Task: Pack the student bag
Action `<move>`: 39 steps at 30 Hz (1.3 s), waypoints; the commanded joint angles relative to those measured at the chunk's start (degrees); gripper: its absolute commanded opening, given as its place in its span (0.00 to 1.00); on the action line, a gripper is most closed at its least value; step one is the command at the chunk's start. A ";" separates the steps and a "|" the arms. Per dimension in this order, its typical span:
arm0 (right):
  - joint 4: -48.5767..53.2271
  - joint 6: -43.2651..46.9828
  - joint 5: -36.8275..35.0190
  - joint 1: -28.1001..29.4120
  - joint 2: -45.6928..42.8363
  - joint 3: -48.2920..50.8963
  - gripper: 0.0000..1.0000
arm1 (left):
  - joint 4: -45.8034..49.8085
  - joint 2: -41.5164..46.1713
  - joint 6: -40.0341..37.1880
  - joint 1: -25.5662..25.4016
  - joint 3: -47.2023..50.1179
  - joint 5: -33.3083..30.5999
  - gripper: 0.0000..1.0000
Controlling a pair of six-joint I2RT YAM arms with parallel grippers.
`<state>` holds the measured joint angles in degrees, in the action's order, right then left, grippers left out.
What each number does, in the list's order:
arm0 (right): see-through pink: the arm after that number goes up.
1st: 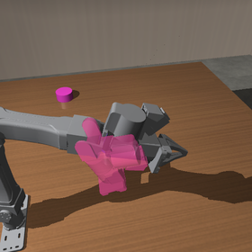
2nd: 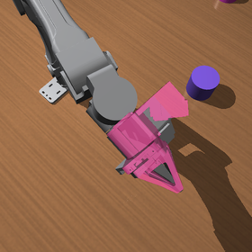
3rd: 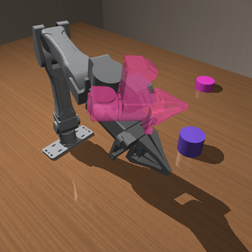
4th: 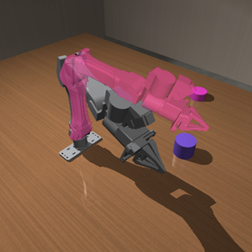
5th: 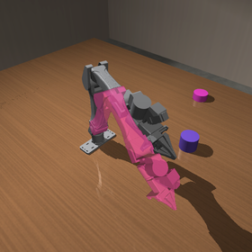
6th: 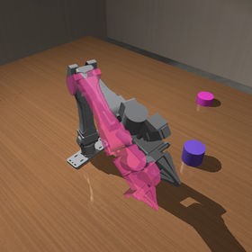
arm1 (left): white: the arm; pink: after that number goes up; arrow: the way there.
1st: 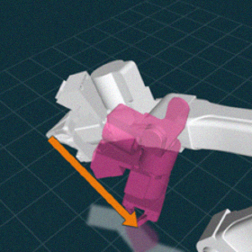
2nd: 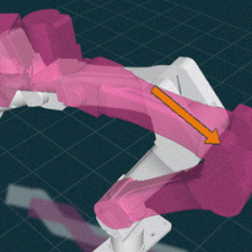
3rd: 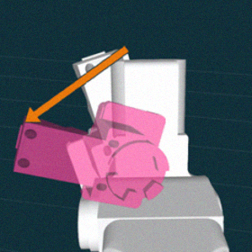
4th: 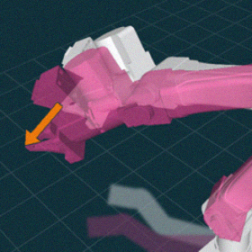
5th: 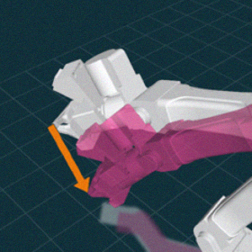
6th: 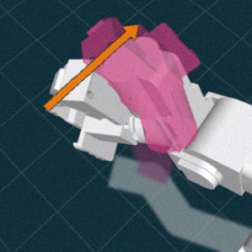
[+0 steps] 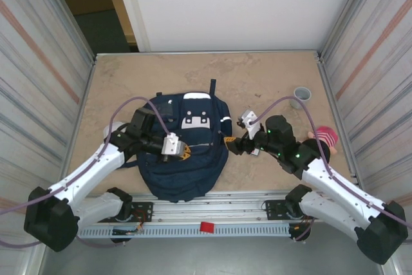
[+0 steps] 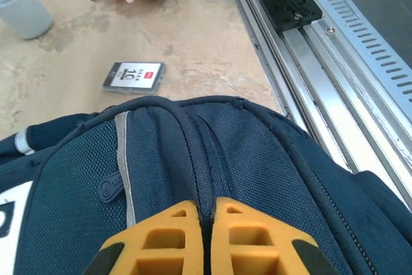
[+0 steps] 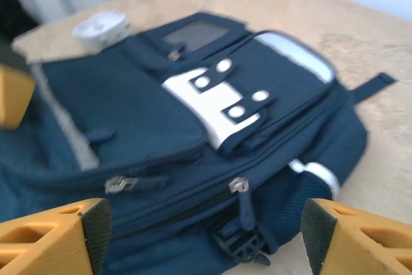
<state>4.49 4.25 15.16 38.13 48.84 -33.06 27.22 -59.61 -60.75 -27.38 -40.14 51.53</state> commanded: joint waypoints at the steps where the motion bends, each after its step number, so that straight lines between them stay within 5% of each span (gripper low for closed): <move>1: 5.56 9.60 4.50 2.19 4.08 -3.69 0.78 | -3.92 3.43 -3.28 2.44 0.78 6.66 0.00; 10: 1.74 19.70 12.72 3.18 15.92 -5.76 0.79 | -0.71 4.51 -5.67 3.73 0.19 8.76 0.00; 20: -0.88 20.95 26.13 0.46 27.93 -11.47 0.73 | -1.03 4.77 -5.96 3.74 0.49 9.92 0.00; 25: 4.15 21.77 34.57 -0.51 30.32 -15.13 0.58 | -1.56 4.49 -5.86 3.73 0.42 9.06 0.00; 31: 5.58 22.12 36.72 -1.57 30.08 -15.54 0.47 | -1.21 4.53 -6.13 3.74 0.31 8.78 0.00; 39: 3.83 19.57 41.02 -2.71 31.30 -16.97 0.55 | -1.47 4.31 -6.22 3.73 0.33 9.03 0.00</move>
<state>9.54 24.67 51.62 35.27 79.26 -47.53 28.49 -56.45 -65.39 -23.57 -39.07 55.77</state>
